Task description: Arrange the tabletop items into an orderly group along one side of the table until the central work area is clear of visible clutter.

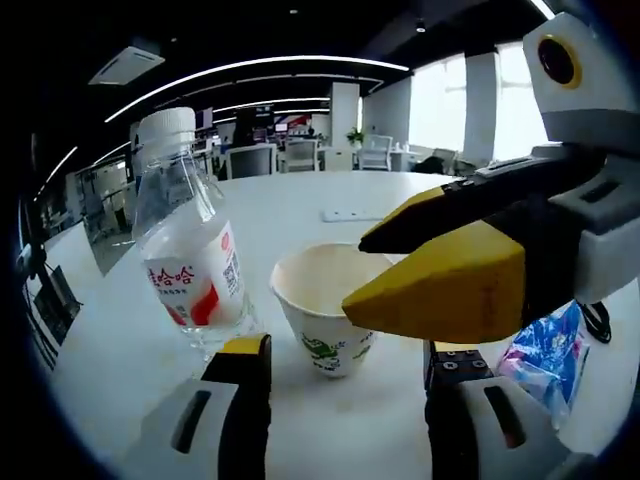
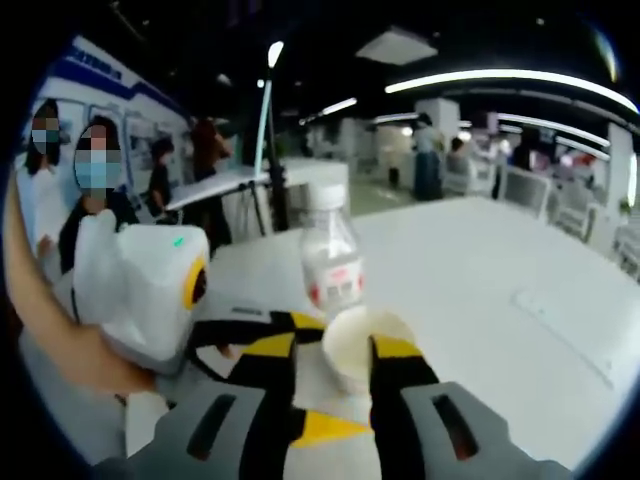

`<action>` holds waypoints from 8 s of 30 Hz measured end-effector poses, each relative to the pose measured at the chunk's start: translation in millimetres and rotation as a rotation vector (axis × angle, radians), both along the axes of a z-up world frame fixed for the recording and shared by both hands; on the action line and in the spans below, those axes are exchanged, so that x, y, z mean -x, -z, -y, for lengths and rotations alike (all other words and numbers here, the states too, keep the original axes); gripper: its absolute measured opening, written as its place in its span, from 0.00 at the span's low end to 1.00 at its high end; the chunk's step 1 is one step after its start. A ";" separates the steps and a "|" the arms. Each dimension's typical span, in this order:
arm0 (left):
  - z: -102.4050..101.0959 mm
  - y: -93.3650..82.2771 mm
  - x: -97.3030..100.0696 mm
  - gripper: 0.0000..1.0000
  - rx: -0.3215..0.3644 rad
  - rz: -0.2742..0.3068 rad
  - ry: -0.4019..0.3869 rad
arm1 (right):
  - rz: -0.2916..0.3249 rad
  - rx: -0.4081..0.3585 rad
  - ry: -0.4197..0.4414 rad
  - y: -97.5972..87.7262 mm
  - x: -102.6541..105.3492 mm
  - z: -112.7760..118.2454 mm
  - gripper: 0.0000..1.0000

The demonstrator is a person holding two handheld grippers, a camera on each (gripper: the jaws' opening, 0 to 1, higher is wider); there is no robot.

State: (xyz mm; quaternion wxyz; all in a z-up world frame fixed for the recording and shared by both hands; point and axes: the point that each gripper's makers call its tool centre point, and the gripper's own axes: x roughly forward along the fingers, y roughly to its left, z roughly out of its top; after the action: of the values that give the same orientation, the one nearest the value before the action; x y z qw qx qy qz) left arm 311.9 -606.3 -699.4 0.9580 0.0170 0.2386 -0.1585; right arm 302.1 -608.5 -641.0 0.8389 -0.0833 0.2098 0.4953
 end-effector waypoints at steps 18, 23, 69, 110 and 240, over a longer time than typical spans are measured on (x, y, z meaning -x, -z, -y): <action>0.1 -10.3 17.3 0.72 0.013 0.013 0.020 | 0.003 -0.046 0.075 -14.1 16.6 17.8 0.50; -4.8 -7.0 23.5 0.73 0.013 0.006 0.017 | -0.009 -0.045 0.111 -11.2 24.5 34.7 0.53; -39.8 -45.3 83.3 1.00 0.076 -0.057 0.046 | -0.099 -0.068 0.512 -1.2 60.2 185.6 0.97; 158.9 -24.0 23.9 0.90 0.188 -0.188 0.384 | -0.116 -0.031 0.716 15.2 40.9 296.8 0.93; 65.7 27.3 -2.1 0.05 -0.277 -0.344 0.084 | -0.351 -0.098 0.738 86.2 -10.6 240.3 0.00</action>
State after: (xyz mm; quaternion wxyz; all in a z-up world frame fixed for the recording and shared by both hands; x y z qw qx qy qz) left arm 314.0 -672.0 -726.8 0.8842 0.1309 0.4172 -0.1645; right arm 312.7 -848.8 -727.2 0.9146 0.1234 0.3418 0.1772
